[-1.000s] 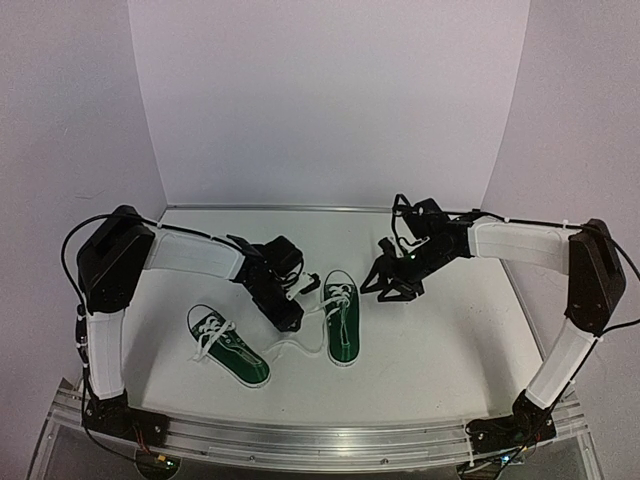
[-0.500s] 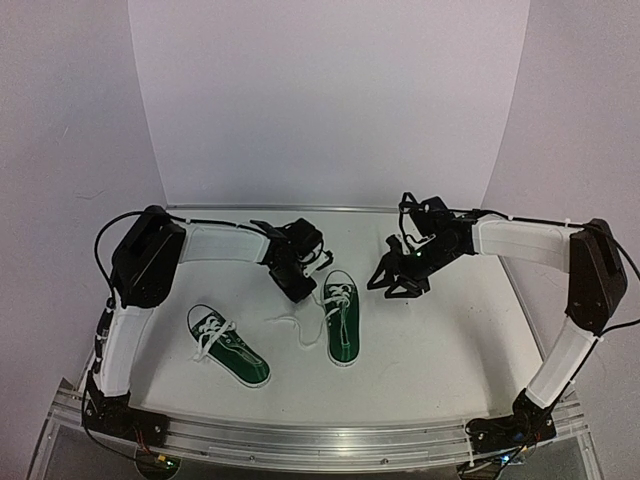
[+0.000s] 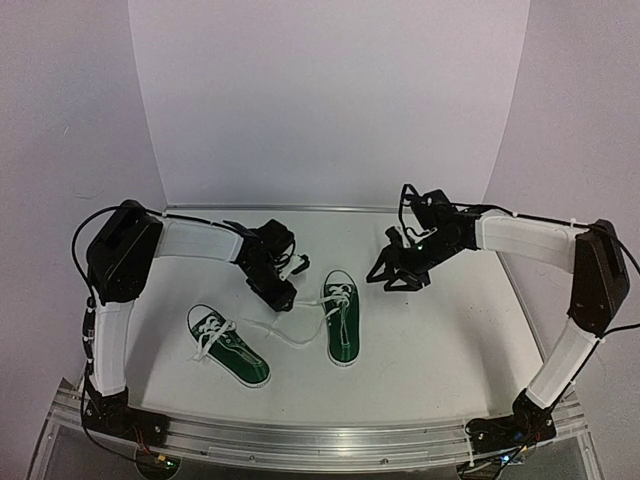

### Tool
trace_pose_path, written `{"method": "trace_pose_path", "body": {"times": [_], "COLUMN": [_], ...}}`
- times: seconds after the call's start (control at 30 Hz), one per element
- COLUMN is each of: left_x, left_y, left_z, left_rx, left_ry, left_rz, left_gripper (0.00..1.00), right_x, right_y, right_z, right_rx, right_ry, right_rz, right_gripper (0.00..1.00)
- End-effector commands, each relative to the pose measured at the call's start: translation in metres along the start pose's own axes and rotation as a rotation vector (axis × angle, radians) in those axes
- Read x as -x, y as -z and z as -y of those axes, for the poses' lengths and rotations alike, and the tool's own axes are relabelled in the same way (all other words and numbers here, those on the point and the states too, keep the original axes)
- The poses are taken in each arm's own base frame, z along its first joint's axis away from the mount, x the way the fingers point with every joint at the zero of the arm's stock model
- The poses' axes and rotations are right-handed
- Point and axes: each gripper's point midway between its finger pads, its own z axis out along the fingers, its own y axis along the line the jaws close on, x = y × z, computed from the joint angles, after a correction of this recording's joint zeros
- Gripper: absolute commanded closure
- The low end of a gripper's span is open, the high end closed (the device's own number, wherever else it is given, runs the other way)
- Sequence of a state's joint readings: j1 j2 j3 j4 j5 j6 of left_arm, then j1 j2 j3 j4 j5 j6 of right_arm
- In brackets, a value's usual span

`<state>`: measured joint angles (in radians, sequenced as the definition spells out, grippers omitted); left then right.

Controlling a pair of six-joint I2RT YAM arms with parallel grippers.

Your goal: Tie the shoes

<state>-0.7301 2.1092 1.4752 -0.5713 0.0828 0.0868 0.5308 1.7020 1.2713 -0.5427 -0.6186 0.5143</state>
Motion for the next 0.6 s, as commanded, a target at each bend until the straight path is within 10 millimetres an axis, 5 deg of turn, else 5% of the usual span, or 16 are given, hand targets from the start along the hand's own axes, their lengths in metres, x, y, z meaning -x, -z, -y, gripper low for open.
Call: {"method": "trace_pose_path", "body": {"times": [0.0,0.27,0.57], "left_x": [-0.009,-0.024,-0.067], "left_y": [0.005,0.024,0.012], "left_z": [0.011,0.012,0.018], "left_rx": [-0.045,-0.034,-0.009], "left_ry": [0.037,0.029,-0.017], "left_rz": [-0.026,-0.038,-0.132], "left_gripper": [0.45,0.41,0.56], "right_x": [0.015,0.016,0.020], "right_y": [0.015,0.016,0.014], "right_z": [-0.018,-0.021,-0.022], "right_rx": [0.031,0.040,0.040], "right_ry": [0.052,0.062,0.072], "right_rz": [0.048,0.048,0.049], "right_gripper": [0.46,0.46,0.46]}}
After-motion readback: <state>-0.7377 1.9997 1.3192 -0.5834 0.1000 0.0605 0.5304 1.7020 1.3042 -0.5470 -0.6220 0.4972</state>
